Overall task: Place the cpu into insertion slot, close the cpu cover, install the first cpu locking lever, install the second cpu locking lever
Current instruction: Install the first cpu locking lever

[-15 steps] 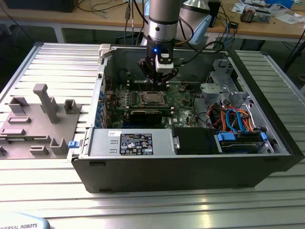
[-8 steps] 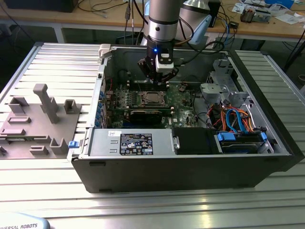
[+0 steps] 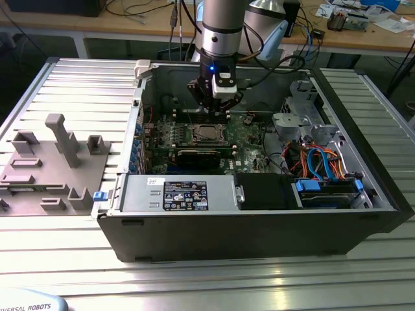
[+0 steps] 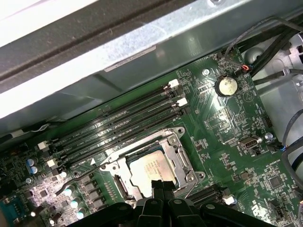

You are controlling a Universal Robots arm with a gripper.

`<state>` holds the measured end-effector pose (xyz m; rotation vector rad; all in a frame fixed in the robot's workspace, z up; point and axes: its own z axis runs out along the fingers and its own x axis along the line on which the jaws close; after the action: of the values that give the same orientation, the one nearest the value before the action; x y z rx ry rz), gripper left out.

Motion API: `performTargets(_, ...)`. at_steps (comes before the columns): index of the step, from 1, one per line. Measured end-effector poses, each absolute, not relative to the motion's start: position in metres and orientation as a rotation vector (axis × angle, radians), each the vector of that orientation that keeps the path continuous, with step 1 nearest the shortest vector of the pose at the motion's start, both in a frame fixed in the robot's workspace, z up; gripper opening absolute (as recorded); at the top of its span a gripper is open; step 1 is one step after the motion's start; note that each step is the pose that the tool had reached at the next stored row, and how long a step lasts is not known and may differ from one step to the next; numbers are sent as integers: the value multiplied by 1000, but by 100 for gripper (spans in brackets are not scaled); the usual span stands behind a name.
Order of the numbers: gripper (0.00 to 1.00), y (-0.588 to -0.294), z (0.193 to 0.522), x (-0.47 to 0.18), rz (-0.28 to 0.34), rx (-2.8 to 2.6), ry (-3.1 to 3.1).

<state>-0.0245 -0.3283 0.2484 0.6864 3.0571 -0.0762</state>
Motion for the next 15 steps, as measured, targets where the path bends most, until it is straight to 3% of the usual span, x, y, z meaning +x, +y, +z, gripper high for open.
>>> performTargets(15,11,-328,248,-24,-76,659,3063)
